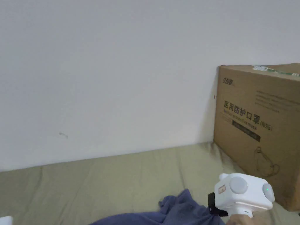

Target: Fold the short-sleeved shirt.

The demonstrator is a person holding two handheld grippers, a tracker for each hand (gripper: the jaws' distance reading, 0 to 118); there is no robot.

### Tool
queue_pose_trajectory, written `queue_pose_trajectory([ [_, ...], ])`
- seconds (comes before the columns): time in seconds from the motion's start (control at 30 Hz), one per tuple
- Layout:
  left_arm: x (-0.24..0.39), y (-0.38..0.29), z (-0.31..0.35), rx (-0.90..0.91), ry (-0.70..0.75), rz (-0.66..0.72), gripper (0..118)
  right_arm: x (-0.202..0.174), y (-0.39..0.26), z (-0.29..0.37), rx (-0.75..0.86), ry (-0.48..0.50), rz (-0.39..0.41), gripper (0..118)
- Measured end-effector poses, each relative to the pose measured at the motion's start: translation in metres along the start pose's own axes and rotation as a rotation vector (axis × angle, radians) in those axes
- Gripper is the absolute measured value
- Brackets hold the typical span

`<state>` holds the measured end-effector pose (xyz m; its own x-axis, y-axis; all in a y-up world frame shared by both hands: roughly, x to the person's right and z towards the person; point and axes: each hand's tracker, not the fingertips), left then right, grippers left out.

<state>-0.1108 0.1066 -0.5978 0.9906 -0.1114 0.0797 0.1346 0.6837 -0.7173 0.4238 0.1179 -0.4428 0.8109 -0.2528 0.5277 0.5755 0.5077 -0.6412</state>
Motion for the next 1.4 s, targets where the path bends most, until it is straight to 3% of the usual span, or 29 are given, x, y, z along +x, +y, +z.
queue_pose_trajectory([
  [0.1,-0.013,-0.023,-0.003,-0.051,0.012,-0.007,3,0.019,-0.024,-0.009,-0.05,-0.001,-0.051,2],
  [0.27,-0.045,-0.056,0.049,-0.037,-0.033,0.053,3,0.032,-0.057,0.037,-0.006,0.048,0.005,2],
  [0.5,-0.084,-0.168,0.153,0.007,-0.025,-0.037,3,0.071,-0.208,0.128,0.04,0.136,-0.034,2],
  [0.63,-0.111,-0.237,0.21,-0.002,-0.03,-0.019,3,0.095,-0.294,0.18,0.023,0.063,0.051,2],
  [0.73,-0.13,-0.279,0.236,-0.016,-0.027,-0.026,3,0.12,-0.344,0.206,-0.003,0.076,0.022,2],
  [0.77,-0.134,-0.294,0.246,-0.011,-0.025,-0.034,3,0.128,-0.357,0.212,-0.027,0.092,-0.021,2],
  [1.0,-0.144,-0.357,0.27,-0.03,-0.05,-0.058,6,0.139,-0.402,0.234,-0.01,0.064,0.016,3],
  [1.03,-0.145,-0.362,0.269,-0.022,-0.048,-0.06,21,0.136,-0.402,0.237,0.0,0.071,0.011,9],
  [1.07,-0.14,-0.362,0.272,-0.025,-0.046,-0.057,43,0.131,-0.401,0.239,0.002,0.07,0.013,23],
  [1.1,-0.142,-0.361,0.272,-0.046,-0.037,-0.038,72,0.126,-0.401,0.242,0.013,0.034,0.039,45],
  [1.13,-0.144,-0.361,0.272,-0.074,-0.053,-0.014,101,0.12,-0.401,0.247,0.027,-0.005,0.07,75],
  [1.17,-0.147,-0.361,0.274,-0.075,-0.077,0.019,108,0.115,-0.402,0.251,0.042,-0.02,0.111,82],
  [1.27,-0.146,-0.357,0.299,-0.005,-0.155,0.07,104,0.103,-0.405,0.267,0.081,-0.029,0.209,81],
  [1.3,-0.146,-0.356,0.304,0.0,-0.156,0.075,97,0.098,-0.407,0.272,0.094,-0.014,0.229,74],
  [1.37,-0.148,-0.358,0.315,0.038,-0.214,0.082,34,0.087,-0.414,0.279,0.092,0.046,0.244,11],
  [1.4,-0.148,-0.36,0.319,0.041,-0.219,0.077,34,0.088,-0.415,0.278,0.094,0.052,0.228,11],
])
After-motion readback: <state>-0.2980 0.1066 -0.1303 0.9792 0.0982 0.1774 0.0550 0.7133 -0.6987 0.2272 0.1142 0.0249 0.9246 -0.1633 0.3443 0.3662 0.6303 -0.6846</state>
